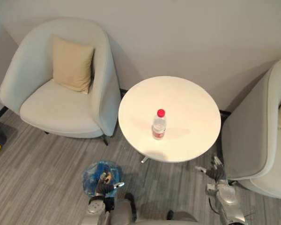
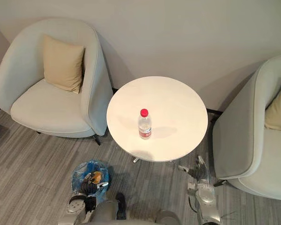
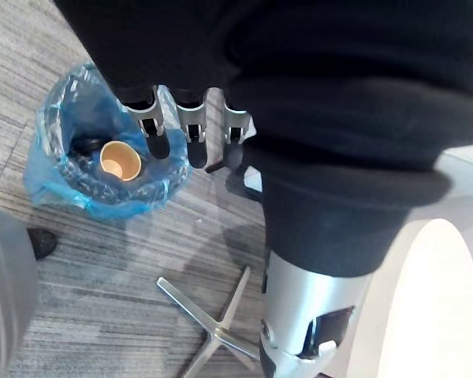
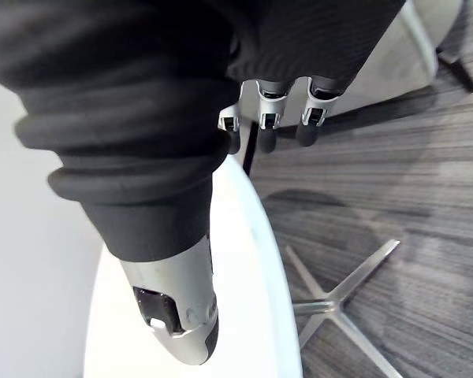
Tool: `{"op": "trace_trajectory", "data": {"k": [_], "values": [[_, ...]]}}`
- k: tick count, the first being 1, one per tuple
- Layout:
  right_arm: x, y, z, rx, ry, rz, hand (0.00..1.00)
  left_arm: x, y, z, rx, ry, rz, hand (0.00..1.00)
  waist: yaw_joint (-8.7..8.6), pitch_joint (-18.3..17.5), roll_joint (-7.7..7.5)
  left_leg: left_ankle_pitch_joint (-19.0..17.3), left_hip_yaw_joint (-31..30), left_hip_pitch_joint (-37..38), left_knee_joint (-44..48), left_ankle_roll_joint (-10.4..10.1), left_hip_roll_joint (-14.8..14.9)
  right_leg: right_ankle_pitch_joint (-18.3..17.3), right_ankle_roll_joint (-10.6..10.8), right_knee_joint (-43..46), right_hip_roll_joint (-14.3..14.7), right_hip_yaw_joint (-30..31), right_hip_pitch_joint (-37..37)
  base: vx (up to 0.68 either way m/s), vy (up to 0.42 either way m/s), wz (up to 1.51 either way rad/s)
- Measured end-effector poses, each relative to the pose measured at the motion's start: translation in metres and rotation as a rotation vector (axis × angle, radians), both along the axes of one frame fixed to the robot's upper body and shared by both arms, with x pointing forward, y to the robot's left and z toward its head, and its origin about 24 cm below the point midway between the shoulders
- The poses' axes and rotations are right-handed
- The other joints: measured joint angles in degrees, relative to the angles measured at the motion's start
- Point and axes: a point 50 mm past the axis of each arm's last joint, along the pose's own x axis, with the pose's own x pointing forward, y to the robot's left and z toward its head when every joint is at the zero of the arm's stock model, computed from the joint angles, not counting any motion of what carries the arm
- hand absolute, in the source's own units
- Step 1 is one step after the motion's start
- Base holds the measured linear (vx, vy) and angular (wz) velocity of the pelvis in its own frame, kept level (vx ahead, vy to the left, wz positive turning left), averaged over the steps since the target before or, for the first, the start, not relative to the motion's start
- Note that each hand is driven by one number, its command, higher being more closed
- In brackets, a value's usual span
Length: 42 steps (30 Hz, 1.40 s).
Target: Gather rubbish on tea table into small bin, then transfer packed bag to large trash can.
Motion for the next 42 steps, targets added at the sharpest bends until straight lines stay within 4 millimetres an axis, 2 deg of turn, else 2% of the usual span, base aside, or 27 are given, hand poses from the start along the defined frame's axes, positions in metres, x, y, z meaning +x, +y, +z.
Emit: {"op": "trace_trajectory", "data": {"k": [1, 2, 3, 4, 5, 6, 9, 11, 13, 16, 19, 22, 24, 25, 28, 32, 38, 42], "values": [[0.001, 0.007, 0.006, -0.012, -0.028, 0.034, 0.0, -0.001, 0.001, 0.0, 0.013, 0.005, -0.023, 0.0, 0.03, 0.3, -0.4, -0.5, -0.7, 1.5, -0.3, 0.6, -0.5, 0.4, 0.4, 6.2, -0.3, 1.3, -2.2, 0.09, 0.018, 0.29], [0.0, 0.014, 0.009, -0.026, -0.048, 0.065, 0.0, 0.0, 0.004, 0.001, 0.024, 0.002, -0.027, 0.0, -0.04, 0.2, -0.36, -0.6, -1.8, 2.0, -0.5, 0.7, -0.7, -2.1, -0.1, 6.7, 0.3, 3.4, -3.3, 0.1, -0.008, 0.39], [0.001, 0.016, 0.011, -0.03, -0.062, 0.075, 0.0, 0.001, 0.004, 0.001, 0.024, 0.0, -0.027, 0.0, -0.05, 0.2, -0.53, -0.6, -2.4, 2.2, -0.6, 0.6, -0.9, -2.7, -0.6, 5.2, 0.5, 4.4, -3.7, 0.1, -0.051, 0.59], [0.004, 0.018, 0.016, -0.032, -0.088, 0.087, 0.0, 0.001, 0.007, 0.002, 0.034, -0.001, -0.029, 0.0, -0.06, -0.2, -1.4, -0.3, -3.3, 1.9, -0.5, 0.2, -1.2, -2.8, -0.9, 1.4, 1.3, 5.9, -4.8, 0.1, -0.081, 0.7], [0.005, 0.021, 0.019, -0.036, -0.108, 0.101, 0.0, 0.001, 0.014, 0.003, 0.054, -0.003, -0.033, 0.0, 0.01, -1.0, -2.93, -0.3, -4.3, 1.3, 0.1, -0.1, -2.5, 0.8, -1.6, -5.1, 1.0, 5.7, -5.2, 0.11, -0.099, 0.83], [0.007, 0.02, 0.021, -0.053, -0.116, 0.111, 0.0, 0.002, 0.012, 0.002, 0.05, 0.002, -0.032, 0.0, -0.15, -1.1, -3.01, -0.6, -6.0, 1.3, 0.7, -0.5, -2.6, 1.2, -2.1, -4.8, 1.0, 4.8, -4.7, 0.17, -0.103, 0.65], [0.012, 0.023, 0.025, -0.1, -0.126, 0.158, 0.0, -0.006, 0.002, -0.003, 0.023, 0.016, -0.037, 0.0, 0.39, -1.9, -0.5, 0.2, -7.6, 0.9, -1.4, -1.6, -1.8, 2.5, -2.5, -9.4, 1.7, 3.4, -3.1, 0.16, -0.067, 0.21], [0.013, 0.028, 0.025, -0.121, -0.124, 0.192, 0.0, -0.014, -0.001, -0.006, 0.014, 0.039, -0.034, 0.0, 0.33, -2.4, 0.32, 0.9, -8.4, 1.0, -3.1, -2.0, -1.8, 3.6, -2.7, -12.1, 2.3, 2.4, -2.0, 0.13, -0.047, 0.19], [0.011, 0.03, 0.023, -0.116, -0.112, 0.212, 0.0, -0.022, -0.001, -0.009, 0.012, 0.061, -0.034, 0.0, 0.34, -2.4, 0.31, 1.7, -9.6, 2.2, -5.2, -2.2, -1.8, 4.3, -3.0, -14.9, 2.5, 1.0, 0.3, 0.11, -0.036, 0.3], [0.015, 0.032, 0.024, -0.116, -0.119, 0.223, 0.0, -0.023, -0.002, -0.01, 0.012, 0.064, -0.046, 0.0, 0.71, -2.5, 0.31, 3.4, -10.5, 3.6, -8.6, -2.3, -2.0, 5.3, -3.1, -17.8, 2.6, -0.4, 2.2, 0.09, -0.052, 0.25], [0.026, 0.041, 0.029, -0.117, -0.144, 0.259, 0.0, -0.025, -0.002, -0.011, 0.011, 0.075, -0.046, 0.0, 0.8, -2.6, 0.38, 5.1, -11.9, 4.0, -11.0, -2.3, -2.1, 6.4, -3.1, -19.7, 2.5, -1.8, 3.1, 0.02, -0.026, 0.23], [0.036, 0.044, 0.024, -0.113, -0.123, 0.246, 0.0, -0.024, -0.003, -0.01, 0.0, 0.06, -0.058, 0.0, 2.12, -2.6, 0.4, 6.7, -13.2, 4.6, -13.1, -2.3, -2.1, 7.6, -3.3, -21.0, 2.5, -2.9, 4.0, -0.02, -0.007, 0.27], [0.044, 0.045, 0.023, -0.11, -0.117, 0.237, 0.0, -0.023, -0.003, -0.01, 0.0, 0.057, -0.058, 0.0, 2.36, -2.6, 0.38, 8.0, -13.8, 4.6, -14.5, -2.3, -2.5, 7.6, -3.3, -21.5, 2.4, -3.4, 3.9, -0.06, -0.009, 0.25], [0.048, 0.045, 0.023, -0.107, -0.117, 0.225, 1.0, -0.023, -0.003, -0.01, -0.001, 0.057, -0.058, 0.0, 2.72, -2.6, 0.54, 8.8, -14.6, 4.4, -15.3, -2.4, -2.9, 7.7, -3.3, -21.7, 2.1, -3.9, 3.8, -0.09, -0.007, 0.24], [0.056, 0.044, 0.021, -0.088, -0.102, 0.196, 1.0, -0.024, -0.003, -0.01, -0.001, 0.059, -0.059, 0.0, 3.43, -2.7, 0.86, 10.8, -15.9, 4.3, -17.4, -2.4, -3.0, 8.1, -3.2, -21.7, 2.1, -4.9, 3.3, -0.12, 0.003, 0.22], [0.068, 0.045, 0.027, -0.067, -0.113, 0.179, 1.0, -0.024, -0.002, -0.011, 0.0, 0.063, -0.055, 0.0, 3.43, -2.6, 1.34, 13.8, -17.1, 3.8, -21.1, -2.6, -3.1, 8.7, -2.9, -21.8, 2.1, -5.9, 1.7, -0.14, 0.011, 0.17], [0.07, 0.043, 0.029, -0.033, -0.124, 0.142, 1.0, -0.028, 0.004, -0.012, 0.012, 0.079, -0.046, 0.0, 3.5, -2.5, 1.64, 14.9, -18.2, 3.4, -22.6, -2.7, -3.3, 8.8, -2.0, -22.2, 2.0, -6.3, 1.1, -0.05, 0.008, 0.08], [0.063, 0.041, 0.044, -0.027, -0.209, 0.137, 1.0, -0.03, 0.005, -0.013, 0.012, 0.084, -0.035, 0.0, 3.41, -2.5, 1.64, 15.0, -20.1, 3.4, -22.6, -2.6, -4.0, 8.4, -1.9, -22.5, 1.6, -8.3, 2.3, 0.05, -0.012, 0.25]]}}
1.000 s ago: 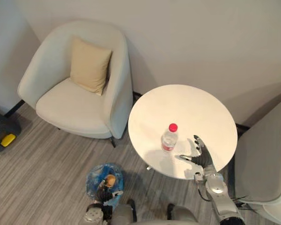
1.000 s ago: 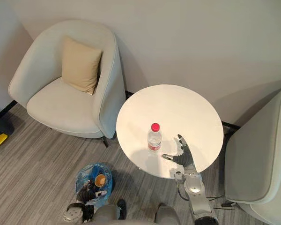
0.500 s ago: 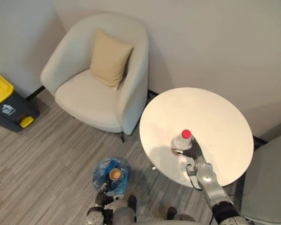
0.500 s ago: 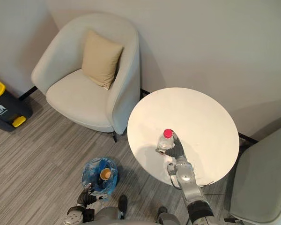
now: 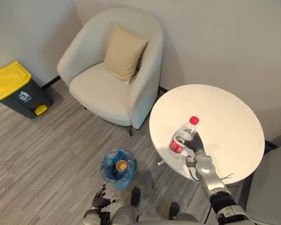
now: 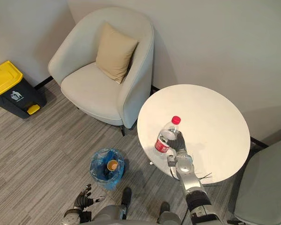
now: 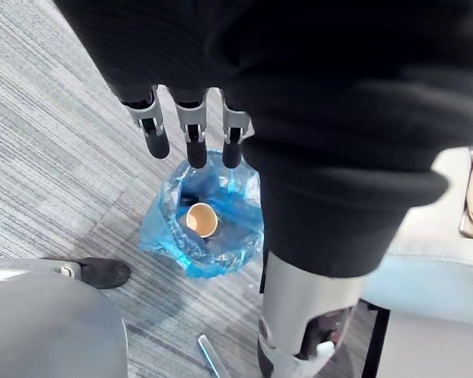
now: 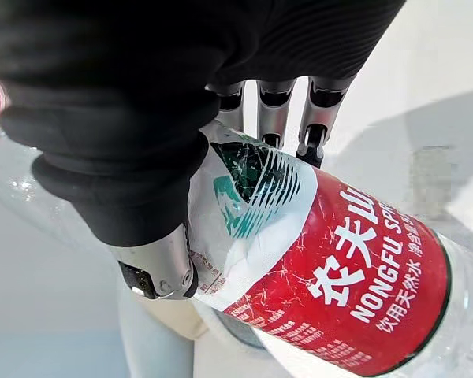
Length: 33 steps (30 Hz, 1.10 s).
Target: Gather rubbish on tea table into small bin, then transfer packed bag to large trash can.
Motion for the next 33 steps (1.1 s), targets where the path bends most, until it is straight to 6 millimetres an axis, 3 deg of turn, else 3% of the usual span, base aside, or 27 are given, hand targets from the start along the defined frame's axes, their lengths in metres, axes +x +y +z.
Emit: {"op": "trace_trajectory", "data": {"k": [5, 8, 10, 12, 14, 16, 18, 20, 21, 22, 23, 24, 26, 28, 30, 31, 32, 33], "values": [[-0.015, 0.001, 0.021, 0.021, -0.117, 0.006, 1.0, 0.002, -0.001, 0.0, -0.005, -0.006, 0.007, 0.0, -0.3, 0.0, 0.06, 0.3, -6.2, -0.3, 1.2, 0.0, -2.0, -2.1, -0.4, 0.9, -1.0, -6.4, 2.9, 0.08, -0.032, 0.63], [-0.013, 0.006, 0.033, 0.034, -0.182, 0.019, 1.0, 0.008, -0.005, 0.003, -0.014, -0.03, 0.007, 0.0, 0.07, 0.0, 0.06, 1.5, -8.5, -2.5, 2.2, -0.6, -2.3, -3.0, -0.9, 1.1, -1.2, -10.9, 3.6, 0.01, -0.06, 0.87], [-0.013, 0.01, 0.037, 0.041, -0.209, 0.025, 1.0, 0.01, -0.009, 0.003, -0.026, -0.038, 0.004, 0.0, 0.02, 0.0, 0.0, 4.2, -5.0, -3.8, 2.0, -0.5, -3.2, -3.5, -1.1, 1.4, -2.2, -13.1, 3.6, -0.05, -0.003, 0.71], [-0.013, 0.015, 0.039, 0.016, -0.219, 0.049, 1.0, 0.009, -0.021, 0.002, -0.059, -0.037, 0.014, 0.0, 0.02, -0.3, 1.44, -1.0, 13.1, -4.7, 2.3, 5.5, -0.9, -4.5, -0.9, 3.1, -2.1, -16.6, 4.5, -0.08, 0.036, 0.72], [-0.014, 0.023, 0.041, 0.01, -0.231, 0.074, 1.0, 0.011, -0.024, 0.003, -0.062, -0.043, -0.003, 0.0, -0.24, -0.1, 0.38, -3.2, 24.6, -4.6, 3.4, 5.5, 1.1, -4.6, -0.7, 3.1, -3.6, -19.5, 5.7, 0.01, 0.025, 0.79], [-0.014, 0.024, 0.042, -0.008, -0.235, 0.083, 1.0, 0.009, -0.023, 0.002, -0.059, -0.039, -0.003, 0.0, -0.12, -0.5, 0.93, -2.2, 27.5, -5.0, 5.6, 5.0, 2.3, -5.8, 0.5, 4.5, -4.4, -21.0, 5.9, 0.08, 0.048, 0.64], [-0.016, 0.025, 0.038, -0.026, -0.216, 0.088, 1.0, 0.01, -0.022, 0.002, -0.053, -0.041, -0.006, 0.0, -0.01, -0.4, 0.13, -1.6, 25.7, -5.0, 6.7, 4.9, 0.8, -7.2, 1.8, 6.1, -6.0, -22.1, 6.8, 0.09, 0.07, 0.52], [-0.017, 0.027, 0.036, -0.024, -0.212, 0.094, 1.0, 0.011, -0.019, 0.004, -0.045, -0.051, -0.011, 0.0, 0.01, 0.2, -1.15, -4.0, 25.7, -5.6, 9.2, 5.9, -0.6, -9.5, 2.9, 10.3, -9.0, -22.8, 6.2, 0.08, 0.106, 0.3], [-0.016, 0.03, 0.033, -0.044, -0.197, 0.12, 1.0, 0.013, -0.017, 0.006, -0.039, -0.067, -0.017, 0.0, 0.02, 0.7, -1.78, -7.0, 25.6, -6.8, 13.2, 6.2, -1.5, -11.0, 3.2, 17.3, -11.9, -21.8, 4.3, 0.08, 0.104, 0.14], [-0.015, 0.033, 0.03, -0.063, -0.179, 0.143, 1.0, 0.013, -0.016, 0.005, -0.036, -0.066, -0.022, 0.0, -0.18, 1.0, -2.05, -8.6, 25.4, -7.6, 15.7, 6.7, -1.5, -10.7, 1.9, 24.6, -13.8, -18.9, 1.0, 0.11, 0.131, 0.09], [-0.013, 0.034, 0.027, -0.077, -0.163, 0.155, 1.0, 0.015, -0.016, 0.006, -0.033, -0.073, -0.029, 0.0, -0.33, 1.5, -1.07, -9.8, 24.7, -8.0, 17.7, 7.1, -1.2, -8.8, -2.3, 33.5, -14.6, -13.6, -3.6, 0.09, 0.101, 0.23], [-0.014, 0.037, 0.022, -0.095, -0.139, 0.175, 1.0, 0.021, -0.015, 0.008, -0.019, -0.079, -0.058, 0.0, -0.71, 2.9, -0.89, -10.9, 22.9, -8.2, 19.5, 7.1, -0.8, -10.4, -2.5, 39.1, -12.7, -5.8, -8.5, 0.09, 0.078, 0.37], [-0.017, 0.045, 0.017, -0.128, -0.12, 0.226, 1.0, 0.024, -0.011, 0.009, -0.003, -0.084, -0.079, 0.0, -1.87, 4.0, -1.6, -10.9, 20.1, -8.6, 19.6, 7.1, -0.9, -12.8, -1.2, 36.6, -8.9, 0.7, -12.3, 0.07, 0.005, 0.7], [-0.017, 0.046, 0.016, -0.147, -0.114, 0.263, 1.0, 0.031, -0.012, 0.011, -0.005, -0.101, -0.083, 0.0, -1.64, 5.0, -1.32, -10.8, 17.8, -9.0, 19.6, 6.5, -1.1, -12.5, -0.7, 30.1, -5.7, 4.9, -15.5, 0.1, -0.052, 0.75], [-0.016, 0.048, 0.018, -0.165, -0.12, 0.285, 1.0, 0.032, -0.012, 0.011, -0.003, -0.097, -0.087, 0.0, -1.89, 5.5, -1.04, -10.5, 15.4, -10.4, 20.5, 5.3, -1.9, -10.9, 0.5, 23.7, -4.3, 7.3, -17.5, 0.1, -0.087, 0.95], [-0.013, 0.049, 0.02, -0.181, -0.132, 0.295, 1.0, 0.036, -0.012, 0.013, 0.001, -0.112, -0.089, 0.0, -2.04, 6.1, -1.42, -10.9, 13.4, -12.6, 23.1, 4.7, -3.1, -7.1, 0.4, 21.1, -4.7, 7.2, -19.0, 0.09, -0.155, 1.15], [-0.006, 0.049, 0.024, -0.207, -0.147, 0.306, 1.0, 0.045, -0.015, 0.015, -0.003, -0.131, -0.092, 0.0, -2.47, 7.6, -0.35, -11.4, 11.2, -15.3, 26.4, 3.9, -3.0, -4.0, -0.1, 22.6, -4.5, 6.4, -19.9, 0.07, -0.174, 1.02], [-0.002, 0.049, 0.027, -0.23, -0.155, 0.314, 1.0, 0.048, -0.015, 0.016, -0.003, -0.143, -0.093, 0.0, -2.3, 8.1, 0.09, -11.4, 10.5, -16.6, 27.0, 3.5, -2.8, -4.2, -0.4, 23.0, -4.4, 5.7, -20.7, 0.05, -0.24, 0.75]]}}
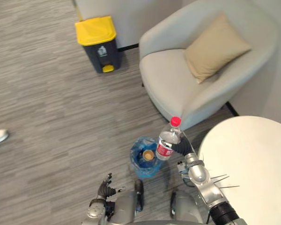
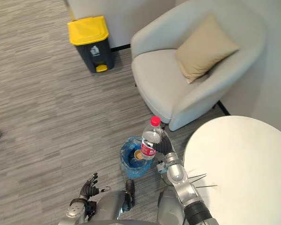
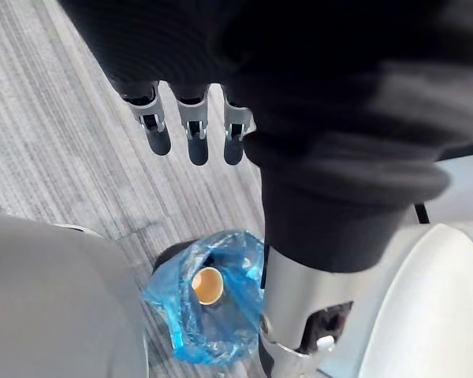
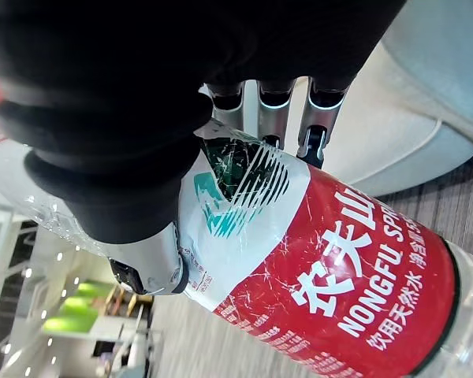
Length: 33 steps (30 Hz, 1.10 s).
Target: Gather rubbish on tea table into small bin, then transfer packed bag to large trash can.
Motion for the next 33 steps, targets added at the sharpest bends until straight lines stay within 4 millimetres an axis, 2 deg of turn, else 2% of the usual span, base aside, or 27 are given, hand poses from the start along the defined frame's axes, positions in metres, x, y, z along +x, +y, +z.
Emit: {"op": "trace_trajectory", "data": {"k": [2, 5, 7, 9, 11, 12, 14, 15, 16, 17, 18, 19, 24, 25, 33], "values": [[0.02, 0.001, 0.016, -0.039, -0.056, 0.016, 1.0, 0.016, -0.003, 0.008, 0.002, -0.061, 0.004, 0.0, 0.61, 3.6, 1.18, 1.7, -2.2, -3.2, -0.3, -2.5, 0.4, -0.3, -0.9, 1.9, 0.0, -2.5, -3.0, 0.0, -0.235, 0.5], [0.038, 0.001, 0.02, -0.094, -0.06, 0.009, 1.0, 0.033, -0.01, 0.016, -0.01, -0.109, 0.03, 0.0, 0.64, 6.3, 1.72, 2.5, -3.7, -6.5, -0.2, -3.8, 0.9, -0.8, -2.2, 3.8, 0.1, -4.8, -5.8, -0.07, -0.147, 0.38], [0.047, 0.002, 0.02, -0.114, -0.053, -0.013, 1.0, 0.041, -0.017, 0.019, -0.037, -0.131, 0.064, 0.0, 0.86, 6.4, 1.84, 2.2, -3.9, -10.3, 2.0, -3.9, 0.8, -1.5, -2.8, 6.5, -0.2, -4.9, -9.4, -0.11, -0.075, 0.19], [0.059, 0.007, 0.032, -0.12, -0.091, -0.038, 1.0, 0.062, -0.024, 0.032, -0.06, -0.192, 0.084, 0.0, 0.86, 7.8, 2.14, 0.3, -3.5, -16.9, 7.4, -2.6, 1.1, -3.3, -3.1, 11.5, -1.1, -5.2, -14.8, -0.19, -0.048, 0.23], [0.062, 0.01, 0.036, -0.123, -0.106, -0.041, 1.0, 0.069, -0.025, 0.036, -0.066, -0.215, 0.096, 0.0, 0.86, 8.0, 2.23, -0.3, -2.8, -19.0, 9.2, -2.6, 1.7, -3.8, -3.1, 13.0, -1.4, -5.4, -16.5, -0.17, -0.045, 0.27], [0.068, 0.017, 0.049, -0.119, -0.159, -0.053, 1.0, 0.086, -0.025, 0.05, -0.094, -0.284, 0.145, 0.0, 0.79, 8.8, 2.33, -0.9, -0.4, -24.7, 14.5, -2.2, 3.8, -6.0, -3.0, 18.1, -2.4, -6.3, -21.3, -0.18, -0.076, 0.5], [0.078, 0.023, 0.072, -0.102, -0.238, -0.071, 1.0, 0.106, -0.027, 0.07, -0.122, -0.38, 0.18, 0.0, 2.0, 9.3, 2.28, -1.9, -0.6, -33.1, 21.4, -1.6, 3.9, -8.2, -3.3, 24.9, -3.6, -6.3, -28.8, -0.2, -0.071, 0.4], [0.085, 0.026, 0.089, -0.092, -0.291, -0.079, 1.0, 0.117, -0.03, 0.084, -0.139, -0.438, 0.186, 0.0, 2.48, 10.6, 2.26, -2.4, -0.6, -36.7, 24.4, -1.4, 3.8, -9.2, -3.0, 28.3, -4.3, -5.9, -32.4, -0.15, -0.031, 0.12], [0.089, 0.028, 0.099, -0.087, -0.322, -0.083, 1.0, 0.122, -0.028, 0.09, -0.144, -0.466, 0.199, 0.0, 2.55, 11.3, 2.27, -2.5, -0.6, -38.8, 25.9, -1.3, 3.8, -9.5, -3.1, 29.8, -4.6, -5.7, -34.4, -0.19, -0.033, 0.16], [0.094, 0.032, 0.117, -0.08, -0.376, -0.095, 1.0, 0.128, -0.024, 0.101, -0.146, -0.517, 0.223, 0.0, 2.56, 12.3, 2.2, -2.6, -0.5, -42.6, 28.0, -1.1, 3.8, -10.0, -3.1, 32.3, -5.2, -5.6, -38.1, -0.18, -0.022, 0.17], [0.097, 0.032, 0.125, -0.074, -0.397, -0.103, 1.0, 0.131, -0.022, 0.106, -0.163, -0.543, 0.24, 0.0, 2.66, 12.6, 2.28, -2.6, -0.4, -44.4, 28.9, -1.1, 3.8, -10.4, -2.9, 33.4, -5.4, -5.3, -39.9, -0.2, -0.02, 0.27], [0.1, 0.03, 0.138, -0.074, -0.44, -0.126, 1.0, 0.138, -0.021, 0.119, -0.189, -0.603, 0.271, 0.0, 3.3, 12.7, 2.22, -2.6, 0.4, -48.5, 30.3, -1.1, 3.9, -10.7, -3.1, 35.7, -5.8, -4.6, -44.2, -0.16, -0.011, 0.28], [0.113, 0.014, 0.153, -0.108, -0.449, -0.216, 1.0, 0.148, -0.022, 0.143, -0.229, -0.702, 0.279, 0.0, 5.21, 13.1, 2.13, -2.5, 1.4, -54.4, 33.0, -1.2, 4.7, -10.9, -3.1, 38.6, -6.3, -4.1, -50.0, -0.07, 0.018, 0.07], [0.116, 0.01, 0.153, -0.12, -0.439, -0.235, 0.0, 0.148, -0.02, 0.145, -0.226, -0.712, 0.278, 0.0, 5.31, 13.1, 2.12, -2.4, 1.5, -55.0, 33.1, -1.2, 4.7, -10.9, -3.1, 38.8, -6.5, -4.0, -50.7, -0.03, 0.018, 0.07], [0.122, -0.011, 0.154, -0.126, -0.418, -0.318, 0.0, 0.149, -0.013, 0.147, -0.213, -0.723, 0.31, 0.0, 5.17, 13.1, 2.0, -1.9, 1.7, -56.5, 32.8, -1.1, 4.7, -11.0, -3.3, 38.9, -7.1, -4.4, -51.9, -0.01, 0.002, 0.03]]}}
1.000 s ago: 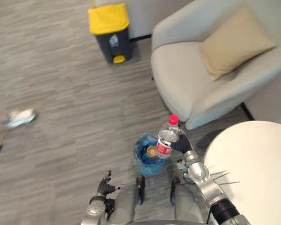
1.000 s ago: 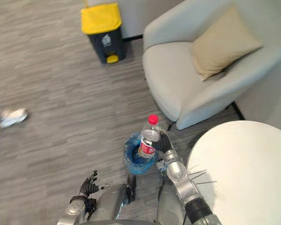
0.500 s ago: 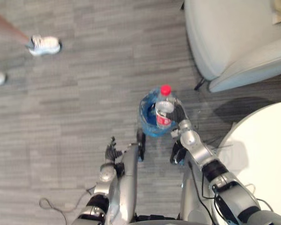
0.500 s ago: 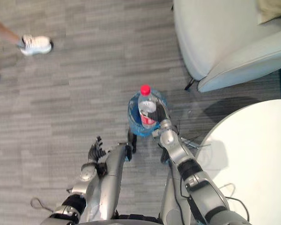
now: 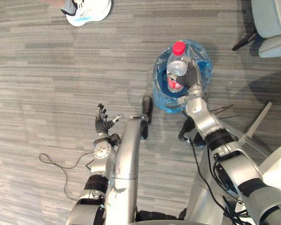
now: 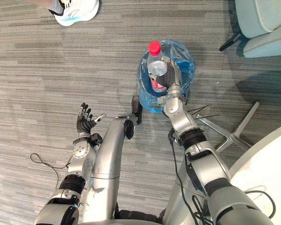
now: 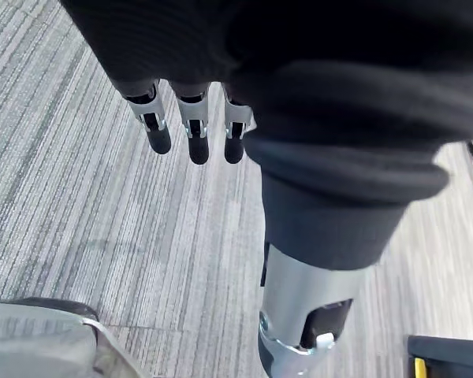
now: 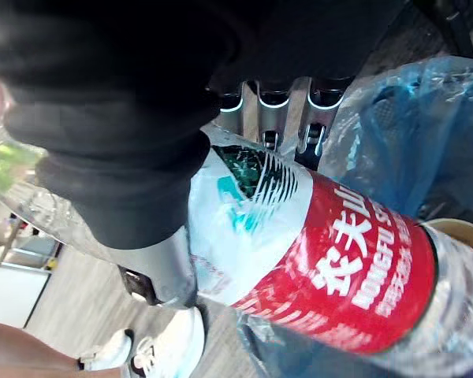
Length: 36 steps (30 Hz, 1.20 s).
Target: Gather rubbish on tea table into small bin, then transfer packed bag to large trash can.
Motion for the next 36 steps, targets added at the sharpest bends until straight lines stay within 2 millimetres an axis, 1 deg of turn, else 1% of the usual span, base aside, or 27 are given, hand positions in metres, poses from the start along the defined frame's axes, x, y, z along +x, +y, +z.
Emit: {"op": "trace_trajectory", "data": {"k": [3, 6, 8, 9, 12, 13, 15, 17, 18, 19, 20, 21, 23, 26, 31, 36], "values": [[-0.002, -0.003, 0.005, 0.012, -0.03, -0.009, 0.0, 0.0, 0.001, 0.0, 0.003, 0.0, 0.001, 0.0, -0.3, -0.1, -0.22, 0.1, -0.5, 0.0, -0.1, 0.0, 0.0, 0.0, 0.0, 0.0, 0.1, -0.3, 0.2, -0.01, -0.004, 0.02], [-0.01, 0.004, 0.014, 0.033, -0.097, 0.018, 0.0, 0.0, 0.003, 0.0, 0.012, 0.002, 0.004, 0.0, -0.88, -0.1, -0.52, 0.6, -0.8, 0.2, -0.7, -0.1, 0.0, 0.0, -0.1, -0.4, 0.4, -0.6, 0.6, -0.04, -0.009, 0.02], [-0.013, 0.007, 0.014, 0.036, -0.112, 0.028, 0.0, 0.0, 0.003, 0.0, 0.012, 0.006, 0.003, 0.0, -1.42, -0.2, -0.63, 1.0, -0.9, 0.9, -1.6, -0.2, 0.1, 0.1, -0.2, -1.3, 0.5, -1.0, 1.4, -0.04, -0.001, 0.02], [-0.015, 0.008, 0.011, 0.028, -0.11, 0.03, 0.0, 0.0, 0.002, -0.001, 0.01, 0.009, 0.0, 0.0, -1.49, -0.3, -0.87, 1.0, -0.9, 1.4, -1.9, -0.3, 0.1, 0.1, -0.2, -1.7, 0.7, -1.0, 1.9, -0.04, 0.001, -0.06], [-0.024, 0.017, -0.001, 0.019, -0.109, 0.053, 0.0, 0.0, 0.002, -0.003, 0.018, 0.032, -0.011, 0.0, -1.68, -1.2, -2.72, 1.2, -0.7, 2.7, -3.5, -0.6, 0.6, 0.4, -0.2, -3.2, 1.2, -1.1, 2.8, -0.02, -0.003, -0.05], [-0.028, 0.02, -0.005, 0.003, -0.111, 0.065, 0.0, -0.001, 0.003, -0.003, 0.025, 0.032, -0.01, 0.0, -1.9, -1.2, -3.08, 1.5, -0.8, 3.3, -4.2, -0.8, 0.9, 0.6, -0.4, -3.9, 1.4, -1.6, 3.6, 0.0, 0.0, 0.0], [-0.031, 0.023, -0.012, -0.036, -0.1, 0.073, 0.0, -0.001, 0.004, -0.006, 0.035, 0.044, -0.01, 0.0, -2.0, -1.3, -3.32, 1.7, -0.8, 4.3, -4.9, -0.8, 1.1, 0.9, -0.8, -4.8, 1.8, -1.8, 4.6, 0.0, -0.004, -0.02], [-0.036, 0.029, -0.025, -0.093, -0.072, 0.097, 0.0, -0.003, 0.006, -0.01, 0.045, 0.065, -0.007, 0.0, -2.83, -1.5, -3.62, 2.3, -0.8, 5.8, -6.6, -0.7, 1.1, 1.4, -1.0, -6.3, 2.0, -2.2, 6.2, 0.0, 0.0, 0.0], [-0.037, 0.032, -0.028, -0.123, -0.067, 0.107, 0.0, -0.004, 0.007, -0.012, 0.049, 0.069, -0.006, 0.0, -2.87, -1.5, -3.74, 2.4, -0.8, 6.2, -6.9, -0.7, 1.1, 1.5, -0.9, -6.7, 2.0, -2.2, 6.5, 0.0, 0.0, 0.0], [-0.04, 0.035, -0.038, -0.168, -0.038, 0.122, 0.0, -0.006, 0.008, -0.013, 0.051, 0.075, -0.003, 0.0, -3.0, -1.8, -4.17, 2.5, -0.7, 6.7, -7.7, -0.9, 1.1, 1.7, -0.9, -7.4, 2.2, -2.2, 6.9, 0.0, 0.0, 0.0], [-0.039, 0.038, -0.05, -0.225, 0.007, 0.131, 0.0, -0.006, 0.008, -0.014, 0.052, 0.081, -0.003, 0.0, -3.04, -1.8, -4.27, 2.7, -0.8, 7.3, -8.5, -0.9, 1.1, 1.9, -1.2, -8.1, 2.3, -2.4, 7.5, 0.0, 0.0, 0.0], [-0.038, 0.039, -0.056, -0.253, 0.03, 0.132, 0.0, -0.006, 0.008, -0.015, 0.052, 0.082, -0.004, 0.0, -3.04, -1.8, -4.3, 2.8, -0.8, 7.6, -8.8, -0.9, 1.1, 2.0, -1.2, -8.3, 2.3, -2.5, 7.8, 0.0, -0.017, 0.04], [-0.035, 0.042, -0.081, -0.324, 0.138, 0.135, 0.0, -0.007, 0.008, -0.017, 0.051, 0.091, -0.004, 0.0, -2.95, -1.9, -4.42, 3.2, -0.9, 8.2, -9.9, -1.2, 0.9, 2.0, -1.3, -9.0, 2.3, -2.9, 8.3, 0.0, -0.023, 0.07], [-0.032, 0.041, -0.096, -0.397, 0.219, 0.123, 0.0, -0.007, 0.007, -0.02, 0.05, 0.102, -0.005, 0.0, -3.04, -1.9, -4.41, 3.8, -1.5, 8.2, -10.8, -1.2, 0.4, 2.0, -1.4, -9.0, 2.0, -3.3, 8.3, -0.01, -0.031, 0.12], [-0.024, 0.031, -0.096, -0.424, 0.254, 0.075, 0.0, -0.006, 0.005, -0.024, 0.045, 0.118, -0.007, 0.0, -2.98, -1.9, -4.41, 4.7, -2.0, 8.7, -12.0, -1.4, -0.6, 2.1, -1.4, -8.9, 1.1, -3.8, 8.8, -0.03, -0.021, 0.12], [-0.023, 0.029, -0.096, -0.425, 0.254, 0.066, 0.0, -0.007, 0.003, -0.029, 0.039, 0.141, -0.009, 0.0, -2.81, -2.1, -4.55, 4.7, -2.0, 10.7, -13.3, -1.4, -0.8, 2.0, -1.3, -9.9, 0.9, -4.0, 10.7, -0.04, -0.021, 0.06]]}}
